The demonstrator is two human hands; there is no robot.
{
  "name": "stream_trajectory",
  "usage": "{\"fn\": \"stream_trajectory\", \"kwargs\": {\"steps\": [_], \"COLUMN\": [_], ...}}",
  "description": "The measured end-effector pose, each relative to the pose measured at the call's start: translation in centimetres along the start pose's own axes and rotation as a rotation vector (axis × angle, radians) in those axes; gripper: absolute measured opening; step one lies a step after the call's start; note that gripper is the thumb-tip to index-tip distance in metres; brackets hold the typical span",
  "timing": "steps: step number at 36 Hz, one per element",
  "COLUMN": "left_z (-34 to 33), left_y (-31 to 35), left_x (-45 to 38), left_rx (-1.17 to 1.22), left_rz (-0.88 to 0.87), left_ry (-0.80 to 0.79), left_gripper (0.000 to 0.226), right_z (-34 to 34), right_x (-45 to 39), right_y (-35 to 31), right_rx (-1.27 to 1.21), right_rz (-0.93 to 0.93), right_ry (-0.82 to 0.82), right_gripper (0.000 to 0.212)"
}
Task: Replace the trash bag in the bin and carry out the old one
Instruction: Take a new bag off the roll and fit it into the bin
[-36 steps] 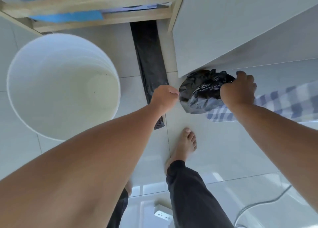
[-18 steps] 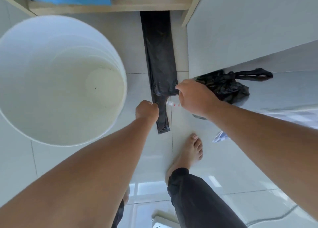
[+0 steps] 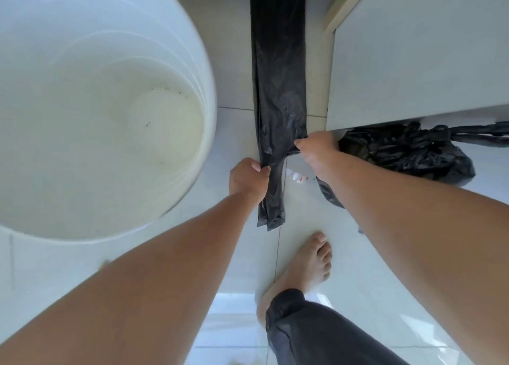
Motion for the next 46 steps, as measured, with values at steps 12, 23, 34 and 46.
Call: {"fn": "stream_trajectory", "kwargs": {"steps": [12,23,34,46], "left_z": [9.5,26.6,41.3,48.0], "left_y": [11.2,26.9,23.8,15.2], "left_x": [14.5,24.7,25.0,25.3], "left_rx": [0.268,0.063,0.200,0.301], "left_rz": [0.057,-0.288,-0.277,-0.136], "left_ry": [-0.274,-0.184,0.017,0.096], "left_gripper": [0.026,0.045,0.041,0.067], "right_z": [9.9,19.1,13.6,6.8], "right_x": [17.3,34.1,41.8,45.5], "right_y": [-4.0,-14.1,-21.5,-24.5], "right_rx": [-0.399,-0.383,-0.312,-0.153], "right_rz": [0.010,0.239,0.435,0.478], "right_ry": [-0.137,-0.071,-0.321,-0.317], "right_gripper": [0.027,0.040,0.030,0.017]}}
Point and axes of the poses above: each hand's wrist, its own x-axis away from the middle knuckle, its own z-axis out of the back of the hand, y = z × x, the point moved 5 cm from there along -x, towards the middle knuckle, and after that the axes turned 6 degrees about -z, right-handed, at the moved point
